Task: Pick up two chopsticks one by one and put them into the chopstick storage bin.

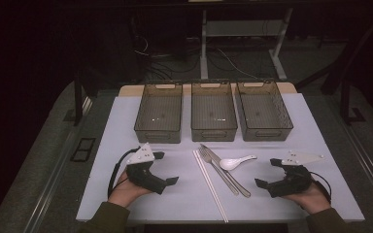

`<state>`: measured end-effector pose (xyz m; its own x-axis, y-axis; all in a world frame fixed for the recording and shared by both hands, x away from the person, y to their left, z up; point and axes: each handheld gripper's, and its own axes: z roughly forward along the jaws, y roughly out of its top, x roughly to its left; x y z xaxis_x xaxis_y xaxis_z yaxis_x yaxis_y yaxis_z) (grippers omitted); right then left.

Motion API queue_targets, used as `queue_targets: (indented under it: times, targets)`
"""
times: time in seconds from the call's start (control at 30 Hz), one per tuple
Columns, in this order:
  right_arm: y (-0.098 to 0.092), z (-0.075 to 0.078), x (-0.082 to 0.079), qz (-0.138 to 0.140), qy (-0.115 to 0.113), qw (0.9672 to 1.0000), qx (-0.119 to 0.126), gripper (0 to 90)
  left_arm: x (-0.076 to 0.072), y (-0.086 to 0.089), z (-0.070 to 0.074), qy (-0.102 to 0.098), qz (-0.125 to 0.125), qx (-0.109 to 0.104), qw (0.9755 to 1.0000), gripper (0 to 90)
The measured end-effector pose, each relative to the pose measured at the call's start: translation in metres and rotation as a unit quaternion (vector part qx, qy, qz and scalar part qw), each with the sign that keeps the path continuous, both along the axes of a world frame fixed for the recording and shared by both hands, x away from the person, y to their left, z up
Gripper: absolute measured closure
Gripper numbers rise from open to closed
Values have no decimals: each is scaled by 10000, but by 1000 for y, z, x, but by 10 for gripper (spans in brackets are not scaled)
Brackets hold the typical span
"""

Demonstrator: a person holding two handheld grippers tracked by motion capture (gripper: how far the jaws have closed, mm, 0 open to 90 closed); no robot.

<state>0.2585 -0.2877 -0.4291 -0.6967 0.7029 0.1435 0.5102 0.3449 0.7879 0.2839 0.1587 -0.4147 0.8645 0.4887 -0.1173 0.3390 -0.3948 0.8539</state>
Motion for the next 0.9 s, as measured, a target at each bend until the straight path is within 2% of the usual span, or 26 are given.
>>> queue_targets:
  times: [0.23, 0.43, 0.53, 0.67, 0.7, 0.73, 0.9]
  targets:
    - [2, 5, 6, -60, 230, 9996, -118, 41, -1, -1, -2, 32, 19, 15, 10000, 0]
    - [11, 9, 9, 31, 302, 9994, -152, 53, -2, 0, 0, 5, 79, 12, 10000, 0]
    - [22, 11, 12, 74, 327, 9993, -191, 65, -4, 0, -2, -10, 37, 80, 10000, 0]
    - [30, 14, 15, 144, 343, 9991, -195, 78, -4, 0, -2, 12, -2, 34, 10000, 0]
    - [32, 15, 15, 139, 360, 9991, -181, 89, -4, -1, -2, 22, 1, 15, 10000, 0]
    - [33, 16, 16, 154, 357, 9991, -172, 142, -4, -1, -2, 31, -15, 21, 10000, 0]
    - [39, 19, 21, 202, 457, 9987, -106, 196, -4, -2, -2, 44, -5, 25, 10000, 0]
